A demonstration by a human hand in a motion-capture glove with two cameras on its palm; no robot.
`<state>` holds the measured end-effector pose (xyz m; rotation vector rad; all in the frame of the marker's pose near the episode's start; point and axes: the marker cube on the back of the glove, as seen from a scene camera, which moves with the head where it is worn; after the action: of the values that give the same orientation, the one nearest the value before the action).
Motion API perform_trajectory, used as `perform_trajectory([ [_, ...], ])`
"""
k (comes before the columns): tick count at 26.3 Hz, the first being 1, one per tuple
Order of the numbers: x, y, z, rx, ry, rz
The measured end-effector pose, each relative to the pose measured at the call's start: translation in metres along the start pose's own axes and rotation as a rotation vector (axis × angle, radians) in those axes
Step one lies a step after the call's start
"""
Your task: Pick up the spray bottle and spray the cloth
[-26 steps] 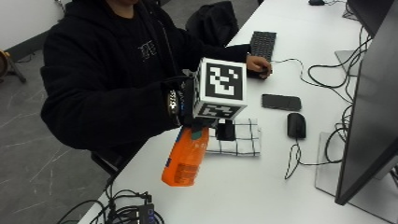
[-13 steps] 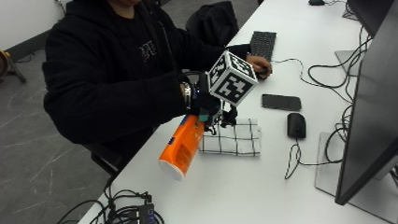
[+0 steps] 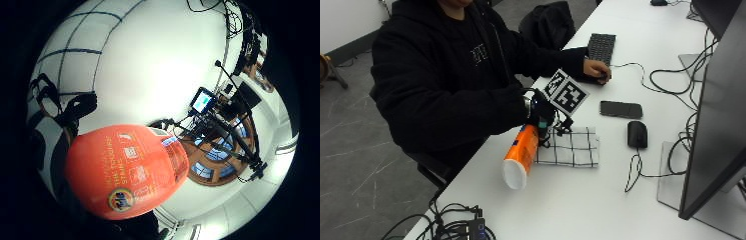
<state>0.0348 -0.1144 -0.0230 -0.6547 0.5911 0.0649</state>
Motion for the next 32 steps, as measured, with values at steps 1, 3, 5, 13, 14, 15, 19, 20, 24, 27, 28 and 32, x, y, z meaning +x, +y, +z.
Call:
perform_trajectory([
  [1,-0.003,-0.002,0.002,-0.006,0.018,0.002],
  [3,-0.008,-0.005,0.006,-0.013,0.044,0.004],
  [5,-0.011,-0.007,0.009,-0.017,0.057,0.0],
  [13,-0.013,0.004,-0.016,0.048,0.004,-0.049],
  [14,-0.013,0.007,-0.025,0.075,-0.029,-0.068],
  [15,-0.014,0.01,-0.034,0.107,-0.067,-0.091],
  [19,-0.018,0.025,-0.077,0.264,-0.232,-0.191],
  [20,-0.02,0.028,-0.088,0.303,-0.262,-0.212],
  [24,-0.026,0.033,-0.126,0.445,-0.343,-0.273],
  [27,-0.032,0.032,-0.153,0.556,-0.429,-0.332],
  [28,-0.034,0.032,-0.161,0.592,-0.468,-0.355],
  [32,-0.044,0.023,-0.186,0.715,-0.632,-0.432],
])
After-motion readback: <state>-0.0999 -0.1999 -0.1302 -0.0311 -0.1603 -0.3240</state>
